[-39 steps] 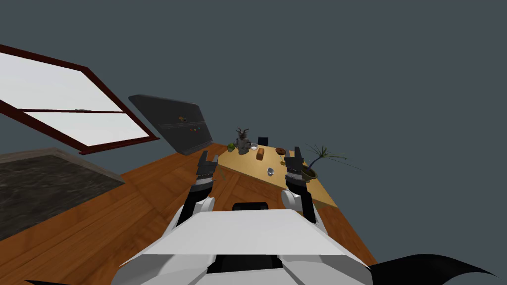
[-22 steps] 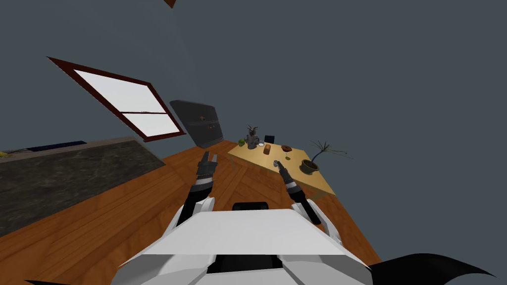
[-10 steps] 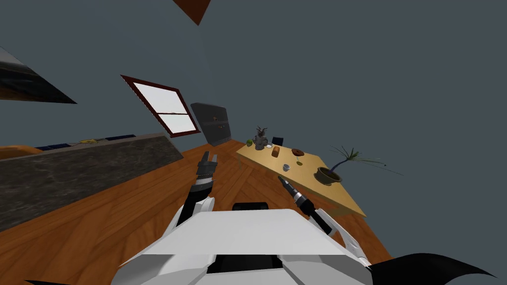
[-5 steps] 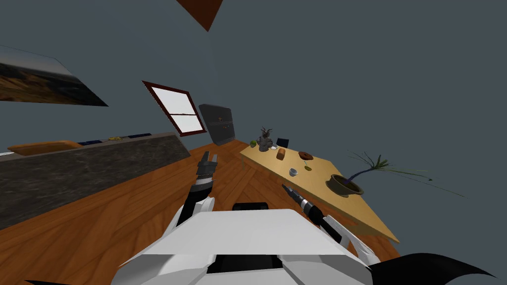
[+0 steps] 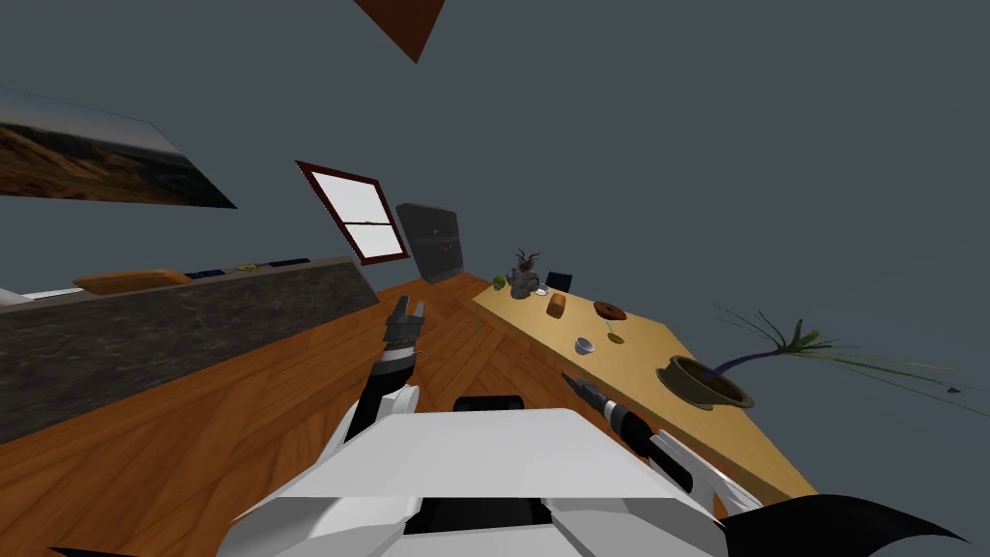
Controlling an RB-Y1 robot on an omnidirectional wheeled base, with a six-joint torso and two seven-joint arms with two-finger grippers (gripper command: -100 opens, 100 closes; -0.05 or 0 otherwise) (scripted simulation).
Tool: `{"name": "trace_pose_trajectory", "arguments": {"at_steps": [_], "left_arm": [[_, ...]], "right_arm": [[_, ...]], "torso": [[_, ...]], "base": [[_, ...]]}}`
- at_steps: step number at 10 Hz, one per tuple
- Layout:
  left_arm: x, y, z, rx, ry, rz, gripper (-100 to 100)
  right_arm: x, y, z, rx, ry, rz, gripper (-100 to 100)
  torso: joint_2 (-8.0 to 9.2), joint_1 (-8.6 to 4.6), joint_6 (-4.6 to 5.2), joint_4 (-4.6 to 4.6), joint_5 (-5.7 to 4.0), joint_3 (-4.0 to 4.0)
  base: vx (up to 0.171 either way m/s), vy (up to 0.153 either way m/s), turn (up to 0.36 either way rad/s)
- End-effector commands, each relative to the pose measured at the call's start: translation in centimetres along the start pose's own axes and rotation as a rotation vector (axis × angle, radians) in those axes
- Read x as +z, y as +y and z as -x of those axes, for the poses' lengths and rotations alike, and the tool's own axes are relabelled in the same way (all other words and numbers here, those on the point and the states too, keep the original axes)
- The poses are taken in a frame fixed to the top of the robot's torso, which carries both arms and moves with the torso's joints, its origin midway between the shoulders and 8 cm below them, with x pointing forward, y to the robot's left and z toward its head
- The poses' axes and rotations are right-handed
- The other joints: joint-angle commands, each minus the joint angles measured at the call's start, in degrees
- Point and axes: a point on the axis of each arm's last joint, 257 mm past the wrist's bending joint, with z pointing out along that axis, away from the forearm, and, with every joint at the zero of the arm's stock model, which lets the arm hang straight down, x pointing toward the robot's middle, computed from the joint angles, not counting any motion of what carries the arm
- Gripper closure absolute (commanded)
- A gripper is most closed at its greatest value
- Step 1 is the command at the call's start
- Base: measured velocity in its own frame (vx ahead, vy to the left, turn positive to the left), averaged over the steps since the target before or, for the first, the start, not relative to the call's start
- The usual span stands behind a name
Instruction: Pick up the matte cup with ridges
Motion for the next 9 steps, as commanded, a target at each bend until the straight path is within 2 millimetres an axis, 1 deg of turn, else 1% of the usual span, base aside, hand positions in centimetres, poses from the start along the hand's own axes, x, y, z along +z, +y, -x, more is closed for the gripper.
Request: {"name": "trace_pose_trajectory", "arguments": {"at_steps": [1,2,4,5,6,7,9], "left_arm": [[0.0,0.0,0.0,0.0,0.0,0.0,0],[0.0,0.0,0.0,0.0,0.0,0.0,0],[0.0,0.0,0.0,0.0,0.0,0.0,0],[0.0,0.0,0.0,0.0,0.0,0.0,0],[0.0,0.0,0.0,0.0,0.0,0.0,0],[0.0,0.0,0.0,0.0,0.0,0.0,0],[0.0,0.0,0.0,0.0,0.0,0.0,0]], "right_arm": [[-1.3,-2.8,-1.4,-0.061,0.06,-0.054,-100],[-1.4,-3.1,-1.5,-0.06,0.063,-0.06,-100],[-4.0,-7.4,-3.1,-0.16,0.157,-0.133,-100],[-4.6,-8.4,-3.3,-0.163,0.167,-0.154,-100],[-5.8,-10.1,-3.6,-0.214,0.21,-0.181,-100],[-6.3,-10.9,-3.9,-0.213,0.218,-0.199,-100],[-9.8,-15.2,-4.7,-0.302,0.311,-0.275,-100]], "torso": [[0.0,0.0,0.0,0.0,0.0,0.0],[-0.11,0.06,-0.02,-0.02,0.03,-0.05],[-0.1,0.11,-0.01,-0.02,0.03,-0.06],[-0.23,0.1,-0.03,-0.04,0.04,-0.13],[-0.18,0.09,0.0,-0.04,0.03,-0.11],[-0.15,0.1,0.0,-0.03,0.04,-0.09],[-0.08,0.1,-0.01,-0.01,0.02,-0.05]], "base": [[0.1,0.036,0.11],[0.088,0.026,0.057],[0.112,0.043,0.143],[0.105,0.03,0.058],[0.1,0.035,0.085],[0.074,0.024,0.048],[0.108,0.041,0.106]]}}
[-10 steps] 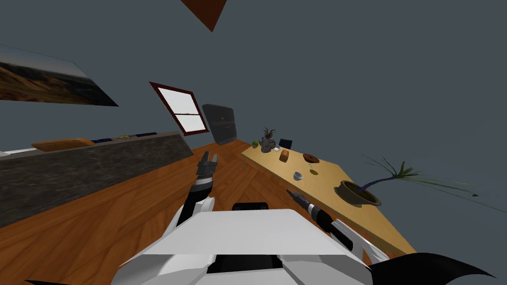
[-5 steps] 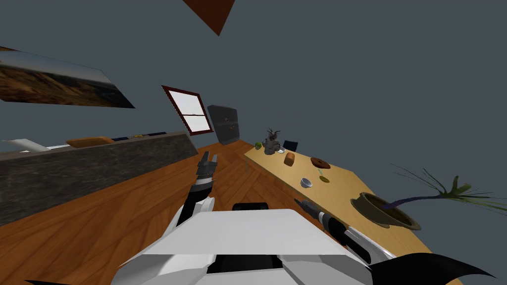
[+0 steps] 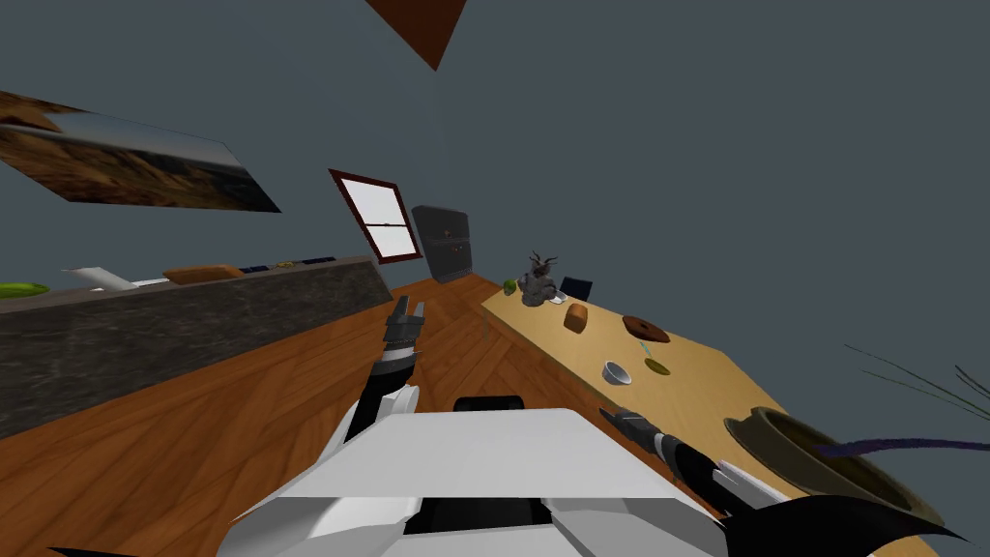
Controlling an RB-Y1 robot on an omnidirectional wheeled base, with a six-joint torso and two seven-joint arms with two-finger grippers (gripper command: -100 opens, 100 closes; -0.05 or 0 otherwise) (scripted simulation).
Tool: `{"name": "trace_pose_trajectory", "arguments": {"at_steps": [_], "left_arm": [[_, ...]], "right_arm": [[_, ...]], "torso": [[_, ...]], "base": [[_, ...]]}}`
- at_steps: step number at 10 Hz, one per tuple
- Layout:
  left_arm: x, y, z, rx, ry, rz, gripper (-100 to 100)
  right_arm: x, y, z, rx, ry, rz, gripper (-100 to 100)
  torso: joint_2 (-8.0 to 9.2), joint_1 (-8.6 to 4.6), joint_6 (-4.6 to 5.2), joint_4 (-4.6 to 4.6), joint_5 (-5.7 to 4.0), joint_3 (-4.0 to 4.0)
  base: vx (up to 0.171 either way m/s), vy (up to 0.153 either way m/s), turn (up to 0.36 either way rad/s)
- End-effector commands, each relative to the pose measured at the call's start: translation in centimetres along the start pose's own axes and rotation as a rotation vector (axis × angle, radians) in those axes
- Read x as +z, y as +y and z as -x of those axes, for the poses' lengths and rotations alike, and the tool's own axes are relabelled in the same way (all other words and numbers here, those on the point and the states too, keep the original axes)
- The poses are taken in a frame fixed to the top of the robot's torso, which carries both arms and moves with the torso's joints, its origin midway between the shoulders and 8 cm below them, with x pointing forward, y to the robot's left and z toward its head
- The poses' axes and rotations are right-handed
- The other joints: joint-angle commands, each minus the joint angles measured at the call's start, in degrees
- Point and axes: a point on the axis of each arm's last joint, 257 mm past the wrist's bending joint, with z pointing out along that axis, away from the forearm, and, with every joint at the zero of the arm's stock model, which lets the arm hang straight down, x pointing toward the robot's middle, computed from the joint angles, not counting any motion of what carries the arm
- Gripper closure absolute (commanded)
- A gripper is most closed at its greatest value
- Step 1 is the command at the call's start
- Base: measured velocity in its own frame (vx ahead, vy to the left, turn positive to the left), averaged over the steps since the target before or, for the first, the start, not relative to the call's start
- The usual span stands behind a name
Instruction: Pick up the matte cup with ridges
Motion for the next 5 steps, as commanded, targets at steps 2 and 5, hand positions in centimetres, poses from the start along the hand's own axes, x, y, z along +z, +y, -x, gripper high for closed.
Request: {"name": "trace_pose_trajectory", "arguments": {"at_steps": [2,5], "left_arm": [[0.0,0.0,0.0,0.0,0.0,0.0,0],[0.0,0.0,0.0,0.0,0.0,0.0,0]], "right_arm": [[-2.2,-3.8,-1.6,-0.075,0.076,-0.066,-100],[-5.6,-9.4,-4.0,-0.185,0.187,-0.157,-100]], "torso": [[0.07,-0.05,0.02,0.01,-0.01,0.03],[-0.19,-0.01,-0.02,-0.04,0.0,-0.11]], "base": [[0.102,0.02,0.053],[0.17,0.029,0.117]]}}
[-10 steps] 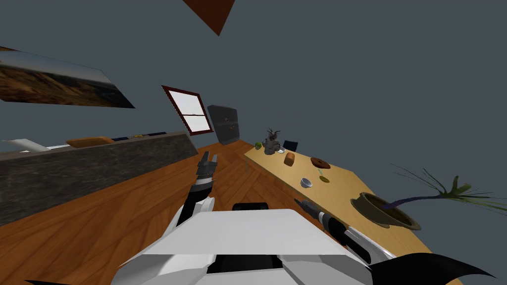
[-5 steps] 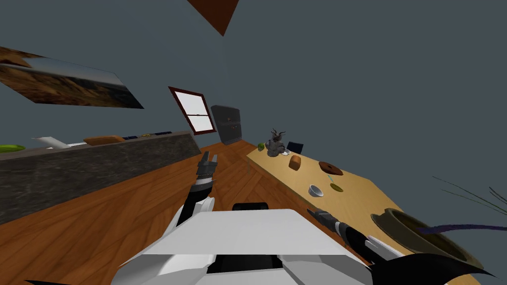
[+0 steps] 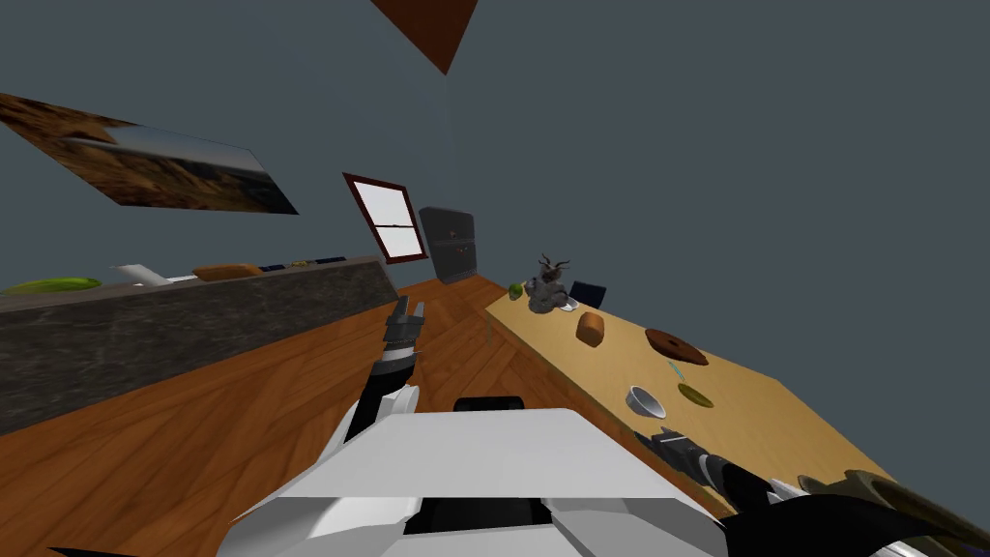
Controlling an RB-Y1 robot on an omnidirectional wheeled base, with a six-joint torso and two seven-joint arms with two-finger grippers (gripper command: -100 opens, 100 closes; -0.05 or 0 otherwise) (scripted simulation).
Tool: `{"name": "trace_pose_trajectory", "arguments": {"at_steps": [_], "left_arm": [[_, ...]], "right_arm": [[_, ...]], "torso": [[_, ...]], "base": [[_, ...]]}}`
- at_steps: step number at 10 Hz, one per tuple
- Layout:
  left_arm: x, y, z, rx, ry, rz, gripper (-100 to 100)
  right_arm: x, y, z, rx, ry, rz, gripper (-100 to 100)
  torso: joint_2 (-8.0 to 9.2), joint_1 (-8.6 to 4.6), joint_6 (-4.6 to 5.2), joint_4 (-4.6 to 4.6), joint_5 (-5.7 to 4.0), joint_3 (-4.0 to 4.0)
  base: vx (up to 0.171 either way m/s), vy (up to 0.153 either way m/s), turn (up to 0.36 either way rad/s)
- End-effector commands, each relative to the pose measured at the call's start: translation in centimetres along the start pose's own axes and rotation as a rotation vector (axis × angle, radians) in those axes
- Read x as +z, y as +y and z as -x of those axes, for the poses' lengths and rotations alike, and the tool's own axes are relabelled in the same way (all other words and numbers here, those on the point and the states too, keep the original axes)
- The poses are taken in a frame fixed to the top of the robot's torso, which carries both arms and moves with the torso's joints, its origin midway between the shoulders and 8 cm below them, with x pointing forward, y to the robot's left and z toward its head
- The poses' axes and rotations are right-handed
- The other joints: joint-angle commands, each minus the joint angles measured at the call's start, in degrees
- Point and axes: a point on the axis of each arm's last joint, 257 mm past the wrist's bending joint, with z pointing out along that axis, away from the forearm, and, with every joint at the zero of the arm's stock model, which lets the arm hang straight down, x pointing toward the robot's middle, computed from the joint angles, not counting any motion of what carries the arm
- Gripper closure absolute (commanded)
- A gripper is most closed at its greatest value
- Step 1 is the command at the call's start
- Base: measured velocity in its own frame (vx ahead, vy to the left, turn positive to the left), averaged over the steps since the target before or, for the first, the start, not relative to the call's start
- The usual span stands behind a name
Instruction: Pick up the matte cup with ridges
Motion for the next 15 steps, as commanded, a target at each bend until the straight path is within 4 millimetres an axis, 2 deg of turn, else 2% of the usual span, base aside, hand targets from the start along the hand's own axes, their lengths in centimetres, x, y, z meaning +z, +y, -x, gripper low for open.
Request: {"name": "trace_pose_trajectory", "arguments": {"at_steps": [1,2,4,5,6,7,8,10,11,12,15], "left_arm": [[0.0,0.0,0.0,0.0,0.0,0.0,0],[0.0,0.0,0.0,0.0,0.0,0.0,0],[0.0,0.0,0.0,0.0,0.0,0.0,0],[0.0,0.0,0.0,0.0,0.0,0.0,0],[0.0,0.0,0.0,0.0,0.0,0.0,0],[0.0,0.0,0.0,0.0,0.0,0.0,0],[0.0,0.0,0.0,0.0,0.0,0.0,0],[0.0,0.0,0.0,0.0,0.0,0.0,0],[0.0,0.0,0.0,0.0,0.0,0.0,0],[0.0,0.0,0.0,0.0,0.0,0.0,0],[0.0,0.0,0.0,0.0,0.0,0.0,0]], "right_arm": [[-1.2,-2.4,-1.8,-0.051,0.051,-0.04,-100],[-1.2,-2.4,-1.8,-0.051,0.051,-0.04,-100],[-2.2,-4.0,-3.9,-0.099,0.108,-0.066,-100],[-2.2,-3.8,-4.4,-0.104,0.118,-0.064,-100],[-2.0,-3.8,-4.0,-0.097,0.108,-0.062,-100],[-2.0,-3.8,-4.1,-0.099,0.109,-0.063,0],[-1.1,-3.1,-4.6,-0.089,0.11,-0.068,-100],[-0.5,-2.4,-5.0,-0.081,0.111,-0.072,-100],[-0.8,-2.7,-4.8,-0.083,0.11,-0.071,-100],[-0.7,-2.6,-4.8,-0.083,0.11,-0.071,100],[-0.8,-2.6,-4.9,-0.082,0.111,-0.071,100]], "torso": [[0.0,0.0,0.0,0.0,0.0,0.0],[0.04,-0.12,0.01,0.0,-0.02,0.02],[0.35,-0.21,0.01,0.08,-0.06,0.2],[0.2,-0.28,0.01,0.05,-0.07,0.12],[0.07,-0.33,0.0,0.02,-0.1,0.04],[0.32,-0.21,0.03,0.06,-0.07,0.17],[0.56,-0.1,0.04,0.12,-0.04,0.31],[0.74,-0.27,0.04,0.16,-0.08,0.42],[0.76,-0.26,0.05,0.17,-0.09,0.44],[0.75,-0.15,0.06,0.16,-0.06,0.43],[0.75,-0.08,0.04,0.18,-0.04,0.44]], "base": [[0.173,-0.021,0.082],[0.098,-0.038,0.027],[0.113,-0.047,0.085],[0.181,-0.074,0.108],[0.079,-0.035,0.028],[0.014,-0.007,0.001],[0.004,-0.039,0.08],[-0.011,-0.061,0.059],[-0.002,-0.022,0.01],[0.0,0.0,0.0],[0.0,0.0,0.0]]}}
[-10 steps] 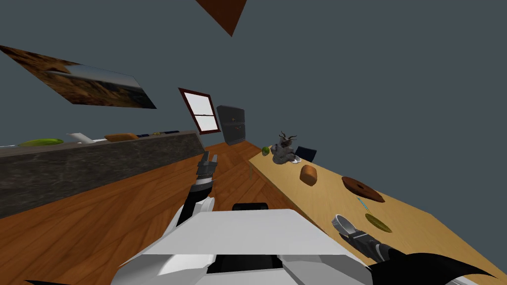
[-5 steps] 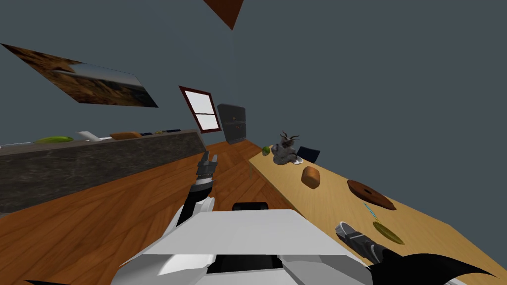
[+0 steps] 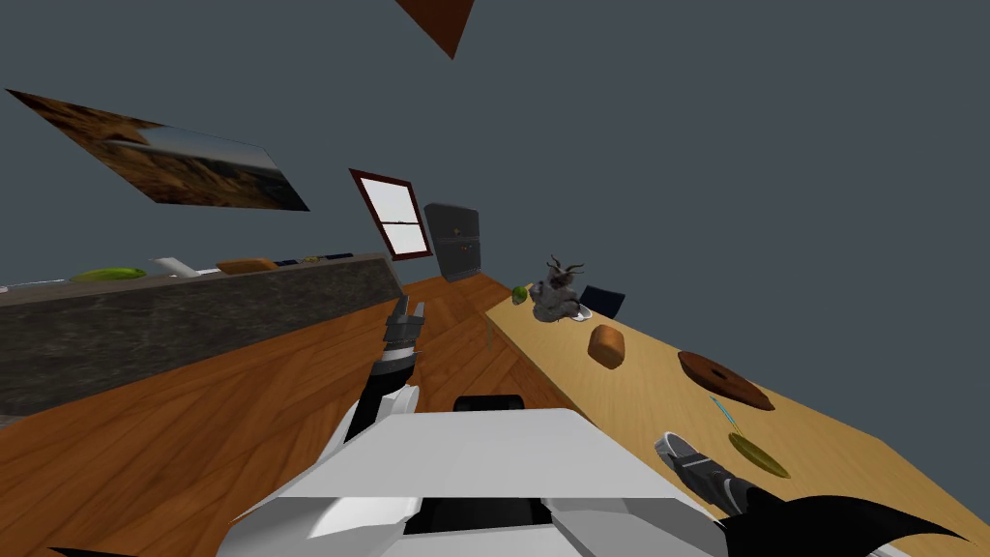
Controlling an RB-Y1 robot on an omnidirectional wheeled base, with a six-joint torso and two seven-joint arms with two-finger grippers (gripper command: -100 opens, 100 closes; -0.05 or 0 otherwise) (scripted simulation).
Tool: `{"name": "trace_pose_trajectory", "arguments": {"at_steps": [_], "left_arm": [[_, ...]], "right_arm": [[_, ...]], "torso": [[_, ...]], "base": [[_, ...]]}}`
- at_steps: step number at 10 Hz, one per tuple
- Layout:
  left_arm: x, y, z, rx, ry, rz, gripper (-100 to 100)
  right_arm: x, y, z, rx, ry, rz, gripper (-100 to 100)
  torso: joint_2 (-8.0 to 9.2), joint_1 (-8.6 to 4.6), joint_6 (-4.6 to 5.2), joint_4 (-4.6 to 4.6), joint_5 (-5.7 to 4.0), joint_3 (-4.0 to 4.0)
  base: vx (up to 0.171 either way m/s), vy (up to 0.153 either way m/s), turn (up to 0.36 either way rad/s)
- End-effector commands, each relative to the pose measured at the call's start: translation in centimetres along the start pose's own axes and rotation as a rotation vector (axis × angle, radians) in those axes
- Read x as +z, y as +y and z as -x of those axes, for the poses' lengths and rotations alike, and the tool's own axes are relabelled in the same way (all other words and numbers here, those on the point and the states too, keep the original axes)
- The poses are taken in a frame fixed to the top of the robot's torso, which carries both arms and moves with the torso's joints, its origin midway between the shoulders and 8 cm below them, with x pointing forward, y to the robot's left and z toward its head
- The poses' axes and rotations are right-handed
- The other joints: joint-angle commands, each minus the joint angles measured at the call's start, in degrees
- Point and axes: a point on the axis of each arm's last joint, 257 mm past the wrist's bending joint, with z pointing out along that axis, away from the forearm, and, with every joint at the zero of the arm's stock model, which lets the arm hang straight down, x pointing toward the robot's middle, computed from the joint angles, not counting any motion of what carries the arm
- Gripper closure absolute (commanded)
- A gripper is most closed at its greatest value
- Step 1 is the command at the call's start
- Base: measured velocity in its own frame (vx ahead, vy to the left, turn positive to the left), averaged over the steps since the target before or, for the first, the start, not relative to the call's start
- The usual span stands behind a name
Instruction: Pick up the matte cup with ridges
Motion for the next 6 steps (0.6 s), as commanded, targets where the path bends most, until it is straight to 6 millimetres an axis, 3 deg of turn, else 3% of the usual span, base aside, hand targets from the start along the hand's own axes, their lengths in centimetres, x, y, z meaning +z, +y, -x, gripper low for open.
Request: {"name": "trace_pose_trajectory", "arguments": {"at_steps": [1,2,3,5,6], "left_arm": [[0.0,0.0,0.0,0.0,0.0,0.0,0],[0.0,0.0,0.0,0.0,0.0,0.0,0],[0.0,0.0,0.0,0.0,0.0,0.0,0],[0.0,0.0,0.0,0.0,0.0,0.0,0],[0.0,0.0,0.0,0.0,0.0,0.0,0]], "right_arm": [[0.0,0.0,0.0,0.0,0.0,0.0,100],[0.0,0.0,0.0,0.0,0.0,0.0,0],[-0.7,-0.9,0.4,-0.011,-0.002,0.004,100],[-0.8,-1.0,0.4,-0.012,-0.002,0.002,100],[-0.8,-1.0,0.4,-0.012,-0.001,0.003,0]], "torso": [[0.0,0.0,0.0,0.0,0.0,0.0],[0.0,0.01,0.0,0.0,0.01,0.0],[0.0,0.01,0.0,0.0,0.01,0.0],[0.02,0.31,0.03,-0.01,0.09,0.01],[0.01,0.22,-0.01,0.0,0.07,0.0]], "base": [[0.0,0.0,0.0],[0.0,0.0,0.0],[-0.001,0.043,-0.094],[0.004,0.053,-0.057],[-0.001,0.007,0.0]]}}
